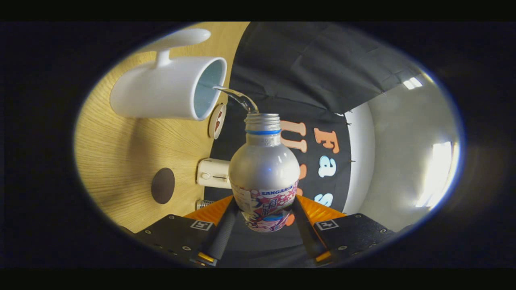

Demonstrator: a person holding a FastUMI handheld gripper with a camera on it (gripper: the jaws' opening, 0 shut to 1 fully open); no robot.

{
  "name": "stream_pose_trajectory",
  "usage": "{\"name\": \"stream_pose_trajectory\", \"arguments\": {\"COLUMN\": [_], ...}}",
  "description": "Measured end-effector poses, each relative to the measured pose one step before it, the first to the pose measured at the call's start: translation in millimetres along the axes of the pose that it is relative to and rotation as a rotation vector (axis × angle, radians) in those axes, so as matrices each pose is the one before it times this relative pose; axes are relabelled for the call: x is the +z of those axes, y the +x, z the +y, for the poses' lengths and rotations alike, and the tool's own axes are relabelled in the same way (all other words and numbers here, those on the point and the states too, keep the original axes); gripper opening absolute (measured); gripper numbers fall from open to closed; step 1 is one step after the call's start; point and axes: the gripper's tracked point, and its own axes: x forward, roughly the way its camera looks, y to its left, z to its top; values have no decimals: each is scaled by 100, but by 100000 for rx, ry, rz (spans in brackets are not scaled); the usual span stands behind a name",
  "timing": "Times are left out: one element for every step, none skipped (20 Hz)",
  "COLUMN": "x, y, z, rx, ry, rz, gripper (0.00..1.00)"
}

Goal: Take the bottle from table, then pour the juice into the cup, finally place the bottle on the coaster

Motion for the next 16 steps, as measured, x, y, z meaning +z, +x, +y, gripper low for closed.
{"name": "stream_pose_trajectory", "arguments": {"x": [10,41,5,15,-29,74,-25,16,8,39,-19,19,25,16,29,-35], "y": [52,35,44,69,123,33,-9,-26,69,37,75,-58,21,-3,113,55], "z": [115,0,-91,27,97,-45,-31,-4,-37,-6,-75,16,-34,-92,-62,-138], "rx": [371,107,-84,-108,-10,-146,-137,-144,-188,-239,-306,-1,130,-99,-71,-550], "ry": [68,37,-119,16,-8,-226,-176,-267,-311,-397,-390,-132,-309,-558,-574,-481], "rz": [-212,-214,40,98,49,-81,-151,-211,-234,-176,-59,126,-272,-362,-390,-230], "gripper": [77,77,77,77,77,77,77,77,77,77,77,77,77,77,77,77]}}
